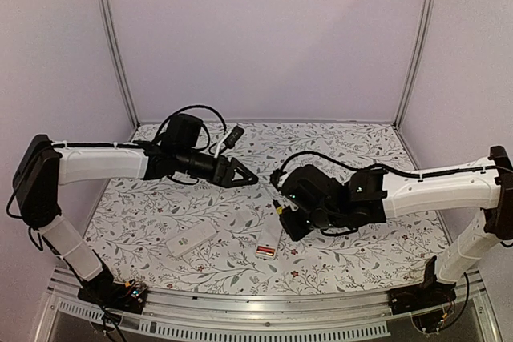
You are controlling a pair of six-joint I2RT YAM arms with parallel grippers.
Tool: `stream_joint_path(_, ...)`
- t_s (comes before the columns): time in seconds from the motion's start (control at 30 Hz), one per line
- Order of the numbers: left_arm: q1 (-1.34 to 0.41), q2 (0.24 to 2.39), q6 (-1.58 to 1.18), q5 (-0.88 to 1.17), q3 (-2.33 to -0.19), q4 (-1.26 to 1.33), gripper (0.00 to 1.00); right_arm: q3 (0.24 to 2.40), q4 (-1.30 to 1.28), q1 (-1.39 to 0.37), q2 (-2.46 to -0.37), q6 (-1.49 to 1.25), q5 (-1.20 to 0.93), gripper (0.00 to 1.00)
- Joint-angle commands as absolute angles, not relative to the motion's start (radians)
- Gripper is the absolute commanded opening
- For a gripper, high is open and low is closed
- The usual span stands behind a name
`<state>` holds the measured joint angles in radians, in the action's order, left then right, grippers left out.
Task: Unload the batteries from the remote control
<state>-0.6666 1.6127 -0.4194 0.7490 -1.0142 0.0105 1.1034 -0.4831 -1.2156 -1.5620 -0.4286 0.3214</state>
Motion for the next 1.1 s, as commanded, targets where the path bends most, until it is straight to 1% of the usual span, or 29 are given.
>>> stream_joint_path(0.0, -0.688, 1.639, -0.444, 0.822, -1.0, 0.06, 0.68, 1.136, -0.434, -1.221, -1.583, -0.367, 0.354, 0.0)
stream_joint_path(0.2, -0.69, 1.659, -0.489, 0.881, -0.986, 0.117, 0.52, 1.156, -0.395, -1.22, -1.595, -0.328, 0.343, 0.0)
stream_joint_path(0.3, -0.692, 1.669, -0.501, 0.895, -0.984, 0.124, 0.39, 1.161, -0.382, -1.221, -1.606, -0.316, 0.341, 0.0)
stream_joint_path(0.37, -0.692, 1.673, -0.507, 0.904, -0.983, 0.128, 0.36, 1.163, -0.376, -1.221, -1.606, -0.311, 0.339, 0.0)
stream_joint_path(0.57, -0.692, 1.677, -0.521, 0.918, -0.98, 0.142, 0.34, 1.163, -0.365, -1.221, -1.609, -0.295, 0.325, 0.0)
stream_joint_path(0.6, -0.693, 1.676, -0.521, 0.921, -0.979, 0.144, 0.31, 1.162, -0.364, -1.221, -1.61, -0.293, 0.318, 0.0)
stream_joint_path(0.67, -0.692, 1.678, -0.528, 0.931, -0.978, 0.152, 0.21, 1.156, -0.348, -1.221, -1.61, -0.283, 0.309, 0.0)
stream_joint_path(0.73, -0.692, 1.682, -0.533, 0.939, -0.975, 0.16, 0.13, 1.152, -0.342, -1.221, -1.608, -0.28, 0.315, 0.0)
stream_joint_path(0.87, -0.692, 1.684, -0.539, 0.947, -0.974, 0.167, 0.09, 1.153, -0.337, -1.221, -1.612, -0.28, 0.328, 0.0)
stream_joint_path(0.93, -0.692, 1.684, -0.542, 0.953, -0.974, 0.171, 0.01, 1.155, -0.336, -1.221, -1.616, -0.279, 0.334, 0.0)
stream_joint_path(1.07, -0.691, 1.682, -0.549, 0.968, -0.973, 0.184, 0.0, 1.142, -0.326, -1.221, -1.611, -0.316, 0.367, 0.01)
